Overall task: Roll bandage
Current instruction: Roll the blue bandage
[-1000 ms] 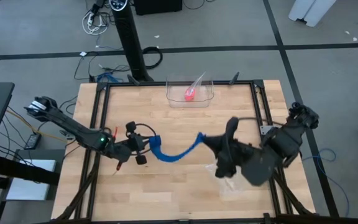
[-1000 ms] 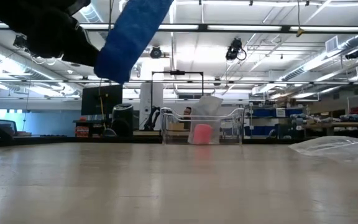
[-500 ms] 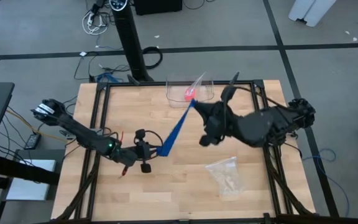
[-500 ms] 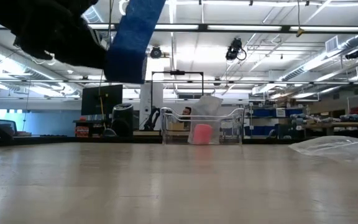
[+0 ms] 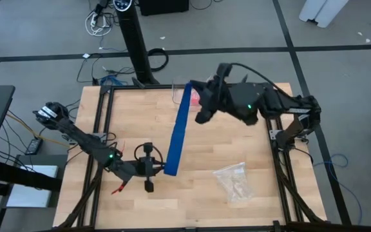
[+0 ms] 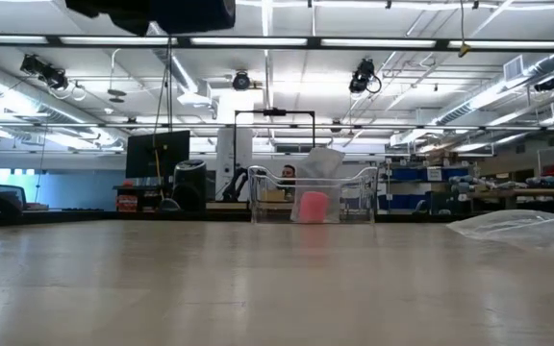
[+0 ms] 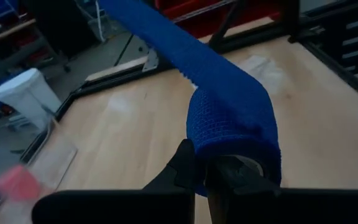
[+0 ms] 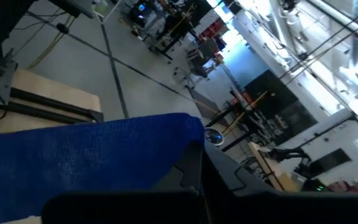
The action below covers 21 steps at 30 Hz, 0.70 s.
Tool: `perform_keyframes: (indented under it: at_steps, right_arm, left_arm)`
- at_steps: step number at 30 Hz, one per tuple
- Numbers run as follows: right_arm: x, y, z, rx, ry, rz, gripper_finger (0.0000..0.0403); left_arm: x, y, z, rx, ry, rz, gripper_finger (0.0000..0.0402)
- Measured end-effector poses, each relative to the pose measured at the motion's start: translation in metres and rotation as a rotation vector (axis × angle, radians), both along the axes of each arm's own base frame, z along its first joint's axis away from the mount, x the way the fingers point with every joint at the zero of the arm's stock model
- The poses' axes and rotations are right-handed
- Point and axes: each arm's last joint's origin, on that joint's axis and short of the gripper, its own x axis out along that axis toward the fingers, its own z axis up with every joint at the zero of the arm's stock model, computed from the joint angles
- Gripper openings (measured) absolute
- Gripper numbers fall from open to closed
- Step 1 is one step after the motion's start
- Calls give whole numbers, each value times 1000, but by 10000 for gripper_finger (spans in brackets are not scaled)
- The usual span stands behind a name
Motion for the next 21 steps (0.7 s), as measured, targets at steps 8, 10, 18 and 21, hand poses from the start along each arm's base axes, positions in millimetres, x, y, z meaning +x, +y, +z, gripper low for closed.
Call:
perform_keyframes:
  at_steps: [8,10,18,21]
  right_arm:
    - [5,-38,4,23,-47,0,0]
    - [5,-47,4,31,-51,-4,0]
    - [8,-71,-13,208,4,59,2]
    - [12,-73,-22,262,45,70,3]
  left_arm:
    - [-3,-11,2,-117,38,-46,18]
    - [-3,-14,0,-129,41,-60,18]
    - [0,-27,13,-168,-9,-115,18]
    - [1,-33,26,-145,-35,-142,18]
